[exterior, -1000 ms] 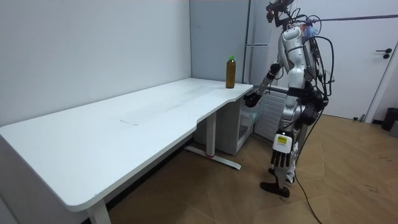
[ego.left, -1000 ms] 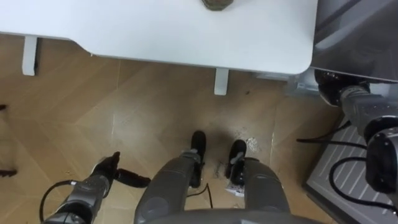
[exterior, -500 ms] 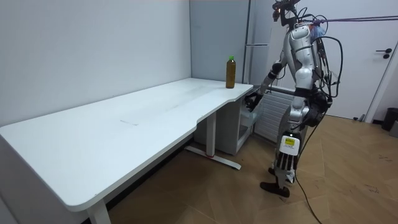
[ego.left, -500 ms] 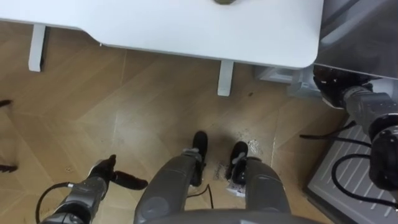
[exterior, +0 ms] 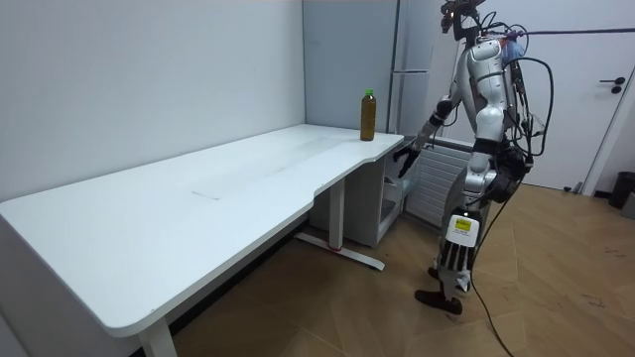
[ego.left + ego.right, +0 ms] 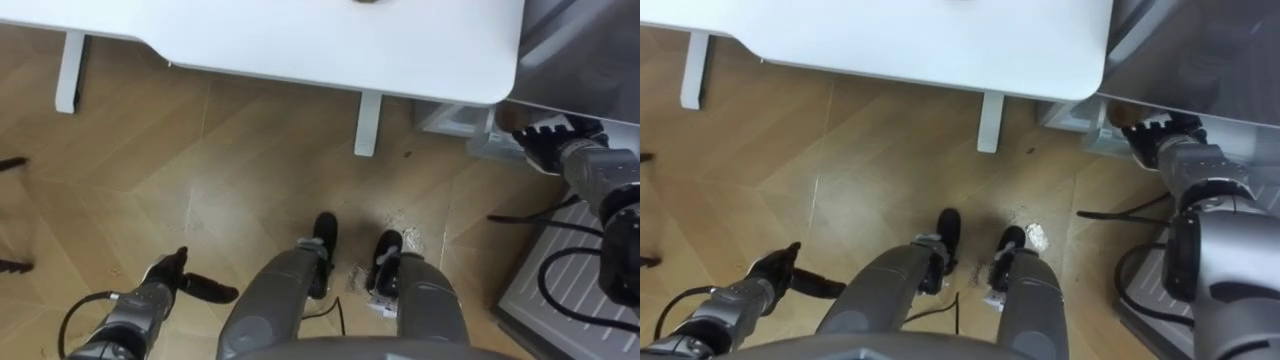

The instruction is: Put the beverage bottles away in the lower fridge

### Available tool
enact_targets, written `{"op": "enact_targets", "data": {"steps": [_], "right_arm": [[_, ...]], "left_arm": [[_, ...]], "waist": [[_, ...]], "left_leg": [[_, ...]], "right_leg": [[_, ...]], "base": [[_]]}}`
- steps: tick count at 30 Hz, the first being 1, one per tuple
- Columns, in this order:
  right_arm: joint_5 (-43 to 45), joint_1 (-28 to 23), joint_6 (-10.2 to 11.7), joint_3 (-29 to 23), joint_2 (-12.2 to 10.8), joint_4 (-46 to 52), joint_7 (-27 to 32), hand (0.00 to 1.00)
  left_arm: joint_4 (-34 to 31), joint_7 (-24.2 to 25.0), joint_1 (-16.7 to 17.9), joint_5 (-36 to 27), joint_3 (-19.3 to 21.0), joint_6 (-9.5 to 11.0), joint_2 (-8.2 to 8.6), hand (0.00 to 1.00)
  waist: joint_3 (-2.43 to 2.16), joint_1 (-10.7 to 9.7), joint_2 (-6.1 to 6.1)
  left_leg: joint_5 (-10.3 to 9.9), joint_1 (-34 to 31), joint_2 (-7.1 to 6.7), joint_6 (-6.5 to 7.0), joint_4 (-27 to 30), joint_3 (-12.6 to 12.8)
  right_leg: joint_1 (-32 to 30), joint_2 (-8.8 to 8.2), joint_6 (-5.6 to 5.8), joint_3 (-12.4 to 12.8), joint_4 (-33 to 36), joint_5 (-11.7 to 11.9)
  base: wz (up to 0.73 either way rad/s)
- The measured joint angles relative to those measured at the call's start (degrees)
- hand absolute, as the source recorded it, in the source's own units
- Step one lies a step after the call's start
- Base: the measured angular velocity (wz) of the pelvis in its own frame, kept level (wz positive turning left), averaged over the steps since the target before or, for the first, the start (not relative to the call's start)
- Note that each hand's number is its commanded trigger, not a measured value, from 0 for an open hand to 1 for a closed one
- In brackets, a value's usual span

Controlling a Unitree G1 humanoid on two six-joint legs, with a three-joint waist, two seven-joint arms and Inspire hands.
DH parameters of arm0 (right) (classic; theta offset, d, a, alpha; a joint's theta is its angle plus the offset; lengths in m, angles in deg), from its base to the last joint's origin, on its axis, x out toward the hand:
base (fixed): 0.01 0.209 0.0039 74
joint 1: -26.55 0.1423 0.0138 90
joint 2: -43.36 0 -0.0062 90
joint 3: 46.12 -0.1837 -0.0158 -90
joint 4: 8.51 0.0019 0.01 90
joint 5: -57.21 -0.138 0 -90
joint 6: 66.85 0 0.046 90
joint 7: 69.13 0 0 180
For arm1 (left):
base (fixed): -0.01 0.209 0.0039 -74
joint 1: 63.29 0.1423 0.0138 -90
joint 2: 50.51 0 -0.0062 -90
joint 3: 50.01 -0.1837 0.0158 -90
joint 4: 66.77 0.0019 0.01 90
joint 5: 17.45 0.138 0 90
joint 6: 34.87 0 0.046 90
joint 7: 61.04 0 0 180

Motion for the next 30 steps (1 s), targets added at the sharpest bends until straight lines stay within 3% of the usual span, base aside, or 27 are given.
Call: {"op": "enact_targets", "data": {"steps": [14, 23, 27, 29, 30], "right_arm": [[0.01, -0.32, 0.24, 0.0, -0.02, -0.56, -0.04, 0.0], [0.12, -4.88, 0.2, 0.37, -0.18, -1.27, -3.92, 0.0], [0.5, -8.8, 0.26, 0.35, -0.59, -1.24, -7.39, 0.0], [0.75, -11.09, 0.28, 0.31, -1.01, -1.16, -9.08, 0.0], [0.73, -12.89, 0.3, 0.35, -1.27, -0.86, -10.24, 0.0]], "left_arm": [[0.19, -0.87, -0.05, -0.01, 0.02, -0.07, 0.01, 0.0], [-0.09, -0.63, 0.3, -1.67, 0.12, -0.07, 0.08, 0.0], [-0.17, -0.49, 0.58, -2.27, 0.61, 1.09, 0.18, 0.0], [-0.11, -0.54, 1.29, -2.27, 1.09, 1.75, 0.18, 0.0], [0.04, -0.62, 1.69, -2.28, 1.28, 1.98, 0.14, 0.0]], "waist": [[-0.14, 0.03, 0.24], [-0.22, 0.45, 0.3], [-0.26, 0.38, 0.29], [-0.69, -0.22, 0.31], [-1.23, -0.6, 0.19]], "left_leg": [[0.0, 0.92, 0.02, 0.0, -0.17, -0.05], [-0.01, 5.5, 0.22, -0.02, -2.57, -0.82], [-0.02, 9.18, 0.19, -0.01, -4.62, -1.21], [-0.02, 11.23, 0.18, -0.01, -5.61, -1.67], [-0.04, 12.4, 0.2, -0.01, -6.33, -1.81]], "right_leg": [[1.02, 0.06, 0.02, 0.01, -0.2, -0.02], [6.49, 0.81, 0.49, -1.07, -4.31, 0.33], [10.51, 1.13, 0.74, -1.4, -6.59, 0.5], [13.01, 1.36, 0.88, -1.8, -8.17, 0.58], [14.36, 1.53, 1.01, -2.33, -9.13, 0.67]], "base": [[0.0], [0.01], [0.06], [0.08], [0.07]]}}
